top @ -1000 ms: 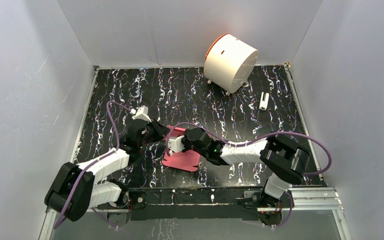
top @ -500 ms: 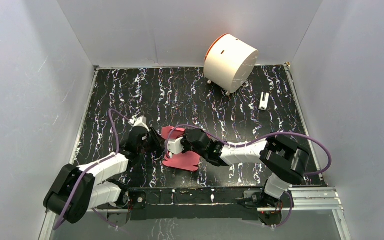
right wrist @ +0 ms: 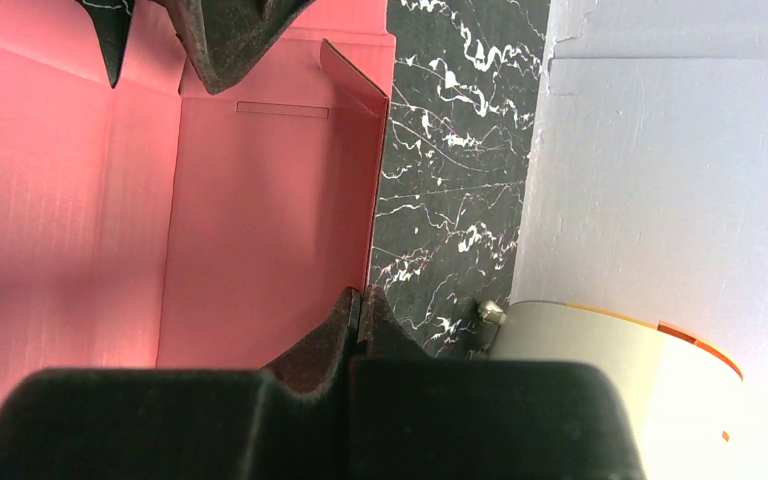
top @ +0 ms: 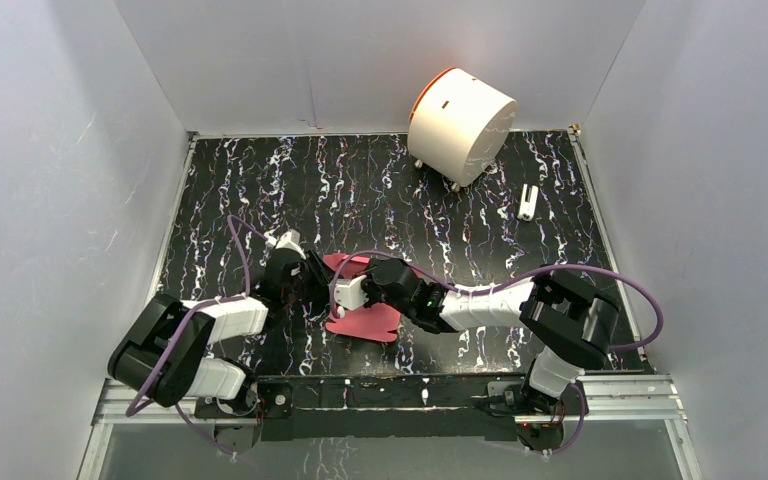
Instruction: Fold the paper box
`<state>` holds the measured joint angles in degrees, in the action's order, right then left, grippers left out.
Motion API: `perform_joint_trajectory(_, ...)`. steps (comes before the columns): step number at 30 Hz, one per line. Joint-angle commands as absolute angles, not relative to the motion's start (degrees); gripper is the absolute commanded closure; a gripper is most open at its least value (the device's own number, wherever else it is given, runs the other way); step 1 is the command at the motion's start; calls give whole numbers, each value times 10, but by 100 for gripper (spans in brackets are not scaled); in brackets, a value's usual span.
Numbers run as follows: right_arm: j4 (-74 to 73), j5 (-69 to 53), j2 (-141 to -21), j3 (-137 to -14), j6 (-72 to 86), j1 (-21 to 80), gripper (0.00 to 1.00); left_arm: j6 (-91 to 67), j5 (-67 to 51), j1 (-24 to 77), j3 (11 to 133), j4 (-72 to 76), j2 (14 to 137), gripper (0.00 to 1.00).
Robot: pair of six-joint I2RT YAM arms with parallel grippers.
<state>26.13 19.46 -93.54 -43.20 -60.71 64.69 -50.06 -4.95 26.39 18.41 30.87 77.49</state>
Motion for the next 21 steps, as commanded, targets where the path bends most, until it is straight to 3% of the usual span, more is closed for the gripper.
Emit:
perform_joint_trajectory(1, 256, 189, -935, -426, -617, 653, 99, -513, -73, 265, 185, 307, 781, 65)
perform_joint_trajectory(9, 263, 191, -939, -422, -614, 653, 99, -532, -91, 269, 169, 302, 691, 73)
perform_joint_trajectory(21, 258, 192, -936, -424, -620, 657, 99, -527, -66, 280, 165, 282, 695, 73)
